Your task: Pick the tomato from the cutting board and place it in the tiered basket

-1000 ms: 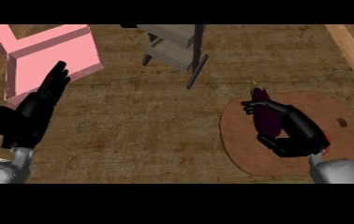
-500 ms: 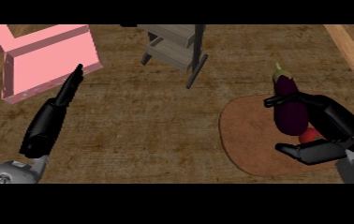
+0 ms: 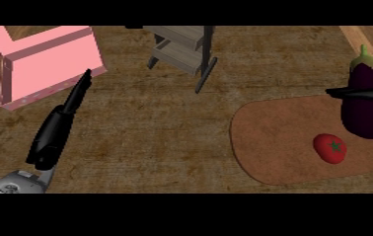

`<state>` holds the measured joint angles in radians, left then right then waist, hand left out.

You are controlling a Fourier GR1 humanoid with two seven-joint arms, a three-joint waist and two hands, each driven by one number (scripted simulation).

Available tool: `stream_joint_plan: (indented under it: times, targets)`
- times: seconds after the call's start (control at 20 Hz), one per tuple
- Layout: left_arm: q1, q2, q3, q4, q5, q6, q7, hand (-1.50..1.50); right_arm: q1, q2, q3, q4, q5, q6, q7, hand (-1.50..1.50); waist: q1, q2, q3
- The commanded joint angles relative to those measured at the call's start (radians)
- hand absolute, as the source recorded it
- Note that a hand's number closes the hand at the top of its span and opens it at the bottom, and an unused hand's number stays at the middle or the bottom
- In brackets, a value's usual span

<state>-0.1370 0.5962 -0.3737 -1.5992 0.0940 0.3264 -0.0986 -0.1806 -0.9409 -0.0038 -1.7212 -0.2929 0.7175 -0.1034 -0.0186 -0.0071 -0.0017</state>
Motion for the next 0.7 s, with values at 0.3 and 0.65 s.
stream_joint_plan:
  times: [0.3, 0.65]
  targets:
    - [0.06, -0.023, -0.02, -0.064, -0.054, 0.036, 0.018, 0.0, 0.075, -0.258, -0.086, -0.245, 0.297, 0.062, 0.116, -1.5, -0.005, -0.004, 0.002]
    - [0.034, -0.078, -0.002, -0.045, -0.09, 0.007, 0.03, 0.0, 0.249, -0.107, -0.109, -0.535, 0.327, 0.025, 0.362, -1.5, 0.0, 0.002, 0.001]
